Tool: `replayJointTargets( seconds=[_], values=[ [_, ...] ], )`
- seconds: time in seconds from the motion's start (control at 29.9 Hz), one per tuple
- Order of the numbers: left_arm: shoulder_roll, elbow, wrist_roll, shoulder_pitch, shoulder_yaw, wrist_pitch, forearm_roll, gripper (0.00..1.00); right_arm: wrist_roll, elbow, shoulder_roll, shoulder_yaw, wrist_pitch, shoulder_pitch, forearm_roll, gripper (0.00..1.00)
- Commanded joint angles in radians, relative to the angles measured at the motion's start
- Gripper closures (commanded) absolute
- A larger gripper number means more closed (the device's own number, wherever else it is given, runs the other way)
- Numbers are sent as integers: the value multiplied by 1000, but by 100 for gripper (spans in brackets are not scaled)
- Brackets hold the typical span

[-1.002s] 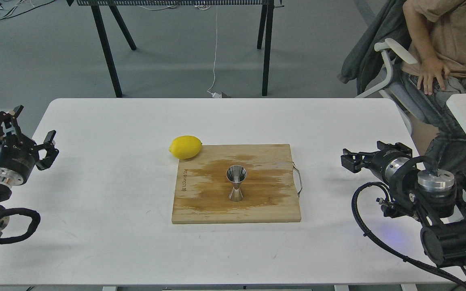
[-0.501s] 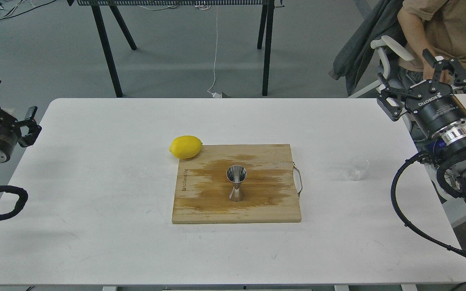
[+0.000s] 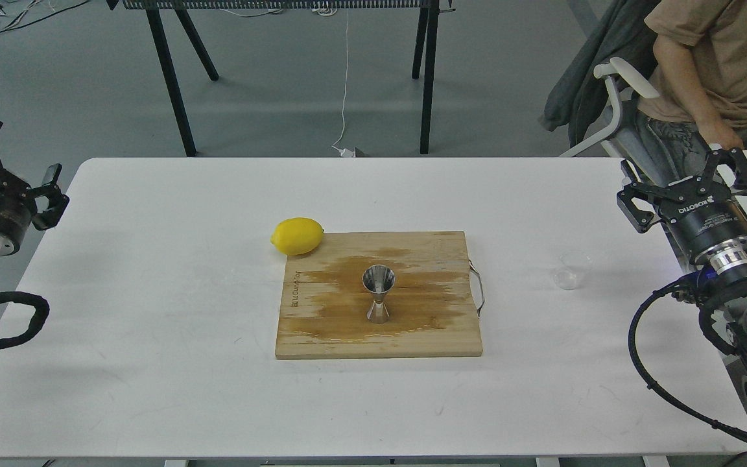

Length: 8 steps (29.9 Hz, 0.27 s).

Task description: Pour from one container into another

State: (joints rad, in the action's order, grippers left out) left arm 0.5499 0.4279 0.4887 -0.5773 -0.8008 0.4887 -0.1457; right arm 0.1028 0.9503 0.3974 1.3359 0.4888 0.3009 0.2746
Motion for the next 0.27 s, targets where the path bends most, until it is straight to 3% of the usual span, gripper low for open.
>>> replayJointTargets(
  seconds=[0.0,0.23],
  values=[
    [-5,0,0,-1,-1,0,1,2,-2,1,-2,6,0,0,0,1],
    [-34,-1,0,7,0,0,3,1,-11,1,-22,13,0,3,0,1]
  ],
)
